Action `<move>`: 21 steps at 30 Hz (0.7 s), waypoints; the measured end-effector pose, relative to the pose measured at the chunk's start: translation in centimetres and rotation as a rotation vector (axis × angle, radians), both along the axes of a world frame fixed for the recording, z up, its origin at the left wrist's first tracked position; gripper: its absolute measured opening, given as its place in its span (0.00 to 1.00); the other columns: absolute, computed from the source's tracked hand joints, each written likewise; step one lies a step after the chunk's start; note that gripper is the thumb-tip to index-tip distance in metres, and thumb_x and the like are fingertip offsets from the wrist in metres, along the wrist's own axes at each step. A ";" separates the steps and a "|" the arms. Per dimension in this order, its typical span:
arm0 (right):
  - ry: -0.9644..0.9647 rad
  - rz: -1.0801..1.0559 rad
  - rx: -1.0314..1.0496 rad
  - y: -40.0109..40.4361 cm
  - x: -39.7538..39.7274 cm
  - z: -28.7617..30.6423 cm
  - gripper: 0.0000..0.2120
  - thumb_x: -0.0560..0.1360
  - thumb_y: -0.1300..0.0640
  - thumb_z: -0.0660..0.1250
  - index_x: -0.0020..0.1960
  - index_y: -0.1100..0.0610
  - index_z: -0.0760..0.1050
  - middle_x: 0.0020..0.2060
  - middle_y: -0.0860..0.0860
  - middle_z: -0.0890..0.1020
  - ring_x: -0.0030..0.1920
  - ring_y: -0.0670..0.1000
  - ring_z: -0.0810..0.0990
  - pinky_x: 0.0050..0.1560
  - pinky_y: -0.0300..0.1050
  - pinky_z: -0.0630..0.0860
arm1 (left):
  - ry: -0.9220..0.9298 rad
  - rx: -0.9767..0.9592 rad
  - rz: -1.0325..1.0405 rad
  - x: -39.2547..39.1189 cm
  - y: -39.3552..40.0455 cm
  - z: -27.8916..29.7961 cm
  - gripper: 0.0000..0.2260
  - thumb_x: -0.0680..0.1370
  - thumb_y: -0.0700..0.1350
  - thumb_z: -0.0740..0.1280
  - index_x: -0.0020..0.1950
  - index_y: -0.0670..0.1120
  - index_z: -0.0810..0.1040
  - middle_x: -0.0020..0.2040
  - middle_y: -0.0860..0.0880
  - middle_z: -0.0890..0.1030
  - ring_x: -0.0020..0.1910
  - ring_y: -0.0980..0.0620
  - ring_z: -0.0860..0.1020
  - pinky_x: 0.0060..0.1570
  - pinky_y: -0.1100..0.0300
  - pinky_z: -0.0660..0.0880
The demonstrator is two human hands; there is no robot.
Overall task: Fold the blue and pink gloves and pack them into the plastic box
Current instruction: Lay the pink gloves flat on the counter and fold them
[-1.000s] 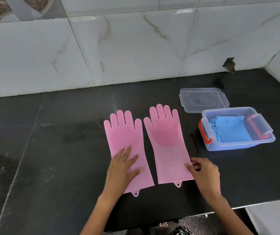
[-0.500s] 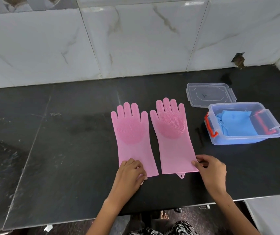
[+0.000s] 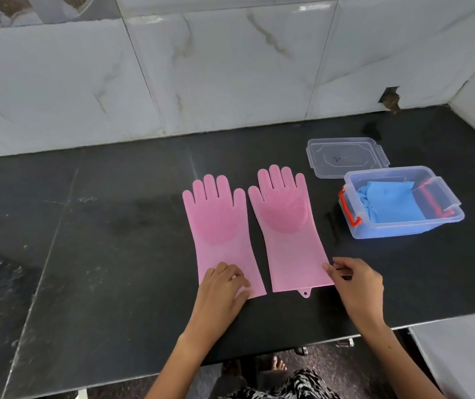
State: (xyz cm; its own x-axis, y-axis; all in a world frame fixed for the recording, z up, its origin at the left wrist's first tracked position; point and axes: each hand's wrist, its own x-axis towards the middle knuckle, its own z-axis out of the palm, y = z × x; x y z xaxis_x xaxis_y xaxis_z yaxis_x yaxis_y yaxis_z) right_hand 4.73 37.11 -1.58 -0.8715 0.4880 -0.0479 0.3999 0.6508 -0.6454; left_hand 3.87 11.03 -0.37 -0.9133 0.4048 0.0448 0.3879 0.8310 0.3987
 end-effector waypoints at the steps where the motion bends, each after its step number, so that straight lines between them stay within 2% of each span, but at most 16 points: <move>1: 0.009 -0.017 -0.002 0.1 0.1 0.1 0.16 0.71 0.54 0.72 0.55 0.60 0.80 0.49 0.55 0.84 0.43 0.50 0.80 0.50 0.47 0.79 | 0.007 0.031 0.018 -0.5 0.3 0.4 0.06 0.76 0.47 0.66 0.49 0.49 0.82 0.49 0.53 0.80 0.50 0.52 0.75 0.48 0.62 0.67; 6: 0.015 -0.041 0.000 0.6 0.2 0.6 0.16 0.71 0.53 0.72 0.55 0.60 0.80 0.49 0.55 0.84 0.44 0.51 0.81 0.50 0.48 0.80 | 0.036 0.155 0.106 -5.9 5.3 3.0 0.10 0.77 0.50 0.66 0.53 0.47 0.82 0.52 0.50 0.82 0.51 0.53 0.75 0.54 0.63 0.68; 9: -0.013 -0.003 -0.002 0.9 0.1 0.5 0.15 0.71 0.51 0.72 0.54 0.59 0.80 0.48 0.53 0.83 0.43 0.49 0.81 0.47 0.44 0.80 | 0.032 0.210 0.120 -9.5 9.7 3.7 0.12 0.76 0.49 0.68 0.54 0.44 0.83 0.52 0.47 0.83 0.51 0.50 0.77 0.57 0.60 0.71; 12: -0.045 0.042 -0.001 1.4 -0.1 0.3 0.15 0.71 0.49 0.72 0.52 0.57 0.81 0.45 0.51 0.83 0.40 0.47 0.80 0.42 0.40 0.78 | -0.002 0.198 0.185 -12.5 14.0 3.8 0.11 0.77 0.48 0.66 0.51 0.42 0.83 0.48 0.45 0.83 0.47 0.51 0.79 0.54 0.63 0.72; 15: -0.060 0.077 0.011 1.7 -0.1 0.1 0.14 0.68 0.47 0.74 0.48 0.55 0.82 0.41 0.48 0.82 0.38 0.45 0.79 0.38 0.37 0.75 | -0.089 0.168 0.251 -14.0 17.0 2.9 0.11 0.77 0.47 0.67 0.46 0.39 0.80 0.44 0.43 0.82 0.45 0.48 0.80 0.50 0.59 0.75; 21: -0.110 0.121 -0.038 2.1 -0.5 -0.1 0.09 0.67 0.50 0.76 0.45 0.51 0.82 0.37 0.43 0.82 0.36 0.42 0.79 0.38 0.37 0.77 | -0.156 0.060 0.334 -15.1 19.7 1.5 0.10 0.75 0.45 0.70 0.52 0.40 0.78 0.47 0.43 0.82 0.45 0.46 0.80 0.46 0.58 0.75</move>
